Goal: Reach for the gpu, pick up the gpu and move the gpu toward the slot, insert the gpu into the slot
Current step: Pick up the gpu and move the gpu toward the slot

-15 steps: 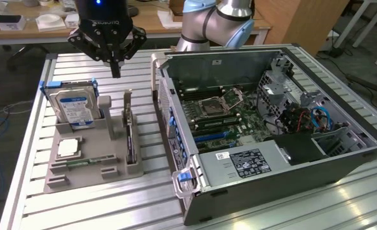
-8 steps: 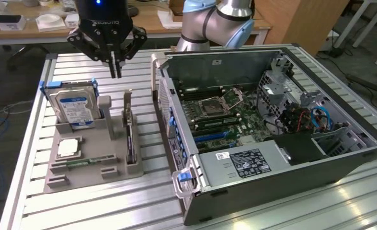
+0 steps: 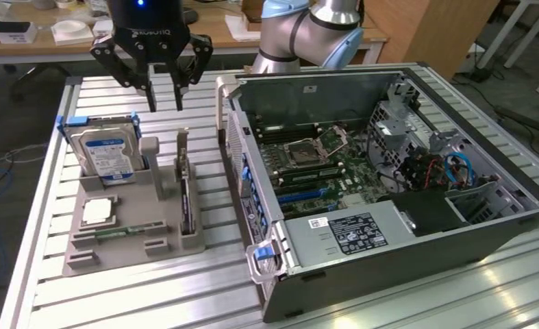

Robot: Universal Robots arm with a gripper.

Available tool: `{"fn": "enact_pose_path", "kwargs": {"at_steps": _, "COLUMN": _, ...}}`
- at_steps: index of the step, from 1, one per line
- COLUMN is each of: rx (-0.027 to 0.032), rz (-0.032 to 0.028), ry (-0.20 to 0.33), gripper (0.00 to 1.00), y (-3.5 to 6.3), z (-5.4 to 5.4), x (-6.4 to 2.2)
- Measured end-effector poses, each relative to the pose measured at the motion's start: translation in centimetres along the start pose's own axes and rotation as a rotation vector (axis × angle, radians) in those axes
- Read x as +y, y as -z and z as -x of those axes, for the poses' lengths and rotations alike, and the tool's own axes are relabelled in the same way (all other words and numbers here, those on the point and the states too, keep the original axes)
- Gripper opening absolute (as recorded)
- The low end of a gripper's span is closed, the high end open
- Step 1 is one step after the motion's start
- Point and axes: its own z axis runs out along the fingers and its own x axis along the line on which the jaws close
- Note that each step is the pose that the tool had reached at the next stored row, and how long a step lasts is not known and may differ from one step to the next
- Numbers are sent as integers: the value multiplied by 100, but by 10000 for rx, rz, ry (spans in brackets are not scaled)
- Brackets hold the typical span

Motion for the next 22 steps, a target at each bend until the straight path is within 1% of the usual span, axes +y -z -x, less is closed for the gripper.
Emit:
{"fn": "enact_pose_path", "kwargs": {"at_steps": 9, "rx": 1, "rz": 0, "ry": 25, "gripper": 42, "y": 0, "z": 0, "x": 0}}
{"fn": "enact_pose_path", "kwargs": {"at_steps": 15, "rx": 24, "rz": 10, "ry": 542, "gripper": 42, "y": -11, "z": 1, "x": -1}}
{"fn": "enact_pose_path", "kwargs": {"at_steps": 17, "rx": 26, "rz": 4, "ry": 591, "gripper": 42, "y": -30, "z": 0, "x": -2}}
{"fn": "enact_pose_path", "kwargs": {"at_steps": 22, "rx": 33, "rz": 6, "ry": 744, "gripper": 42, "y": -117, "z": 0, "x": -16}}
